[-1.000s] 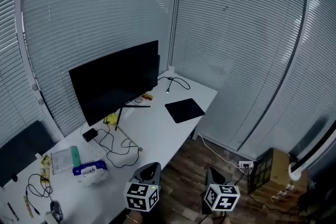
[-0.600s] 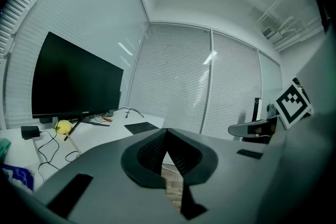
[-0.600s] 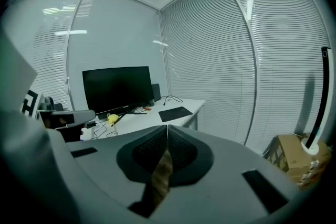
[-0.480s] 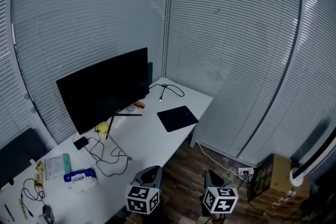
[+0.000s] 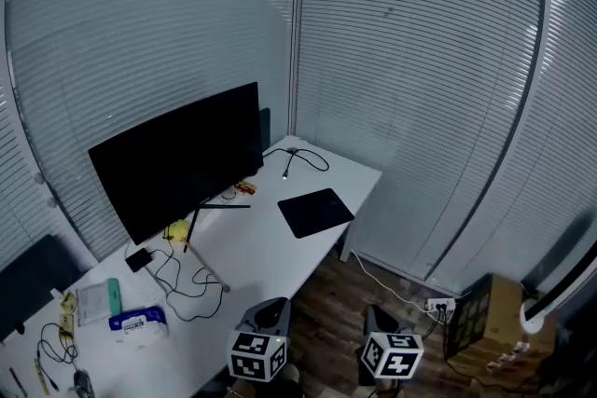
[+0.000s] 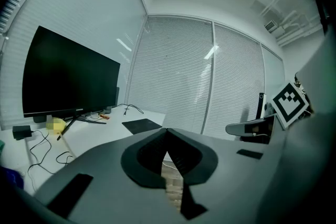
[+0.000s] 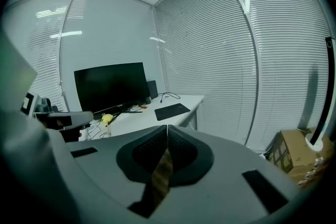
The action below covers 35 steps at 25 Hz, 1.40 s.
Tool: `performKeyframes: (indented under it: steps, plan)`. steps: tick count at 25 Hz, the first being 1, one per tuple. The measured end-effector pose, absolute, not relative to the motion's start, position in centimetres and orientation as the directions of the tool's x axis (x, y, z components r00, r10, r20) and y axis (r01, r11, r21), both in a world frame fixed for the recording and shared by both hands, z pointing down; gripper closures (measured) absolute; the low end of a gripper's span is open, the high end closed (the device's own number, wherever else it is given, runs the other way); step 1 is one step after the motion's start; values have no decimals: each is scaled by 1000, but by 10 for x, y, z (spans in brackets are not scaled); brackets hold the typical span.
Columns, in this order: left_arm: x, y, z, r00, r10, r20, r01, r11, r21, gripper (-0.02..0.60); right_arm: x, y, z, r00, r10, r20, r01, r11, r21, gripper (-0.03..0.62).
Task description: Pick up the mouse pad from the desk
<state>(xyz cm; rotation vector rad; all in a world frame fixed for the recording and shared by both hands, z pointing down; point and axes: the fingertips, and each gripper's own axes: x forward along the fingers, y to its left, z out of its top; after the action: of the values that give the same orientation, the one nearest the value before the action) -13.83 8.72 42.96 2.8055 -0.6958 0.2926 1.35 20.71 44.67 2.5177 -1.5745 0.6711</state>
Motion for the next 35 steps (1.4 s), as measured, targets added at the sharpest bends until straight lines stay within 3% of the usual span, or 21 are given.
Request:
performKeyframes:
  steps: [15, 35]
  plan:
    - [-71, -12, 416, 855, -470, 220, -510, -837, 196, 565, 93, 126, 434, 384, -827, 411, -879, -463, -111, 560]
    - [-32, -101, 431, 842, -483, 240, -533, -815, 227, 565, 132, 28, 445, 352, -814, 462, -896, -436, -85, 560]
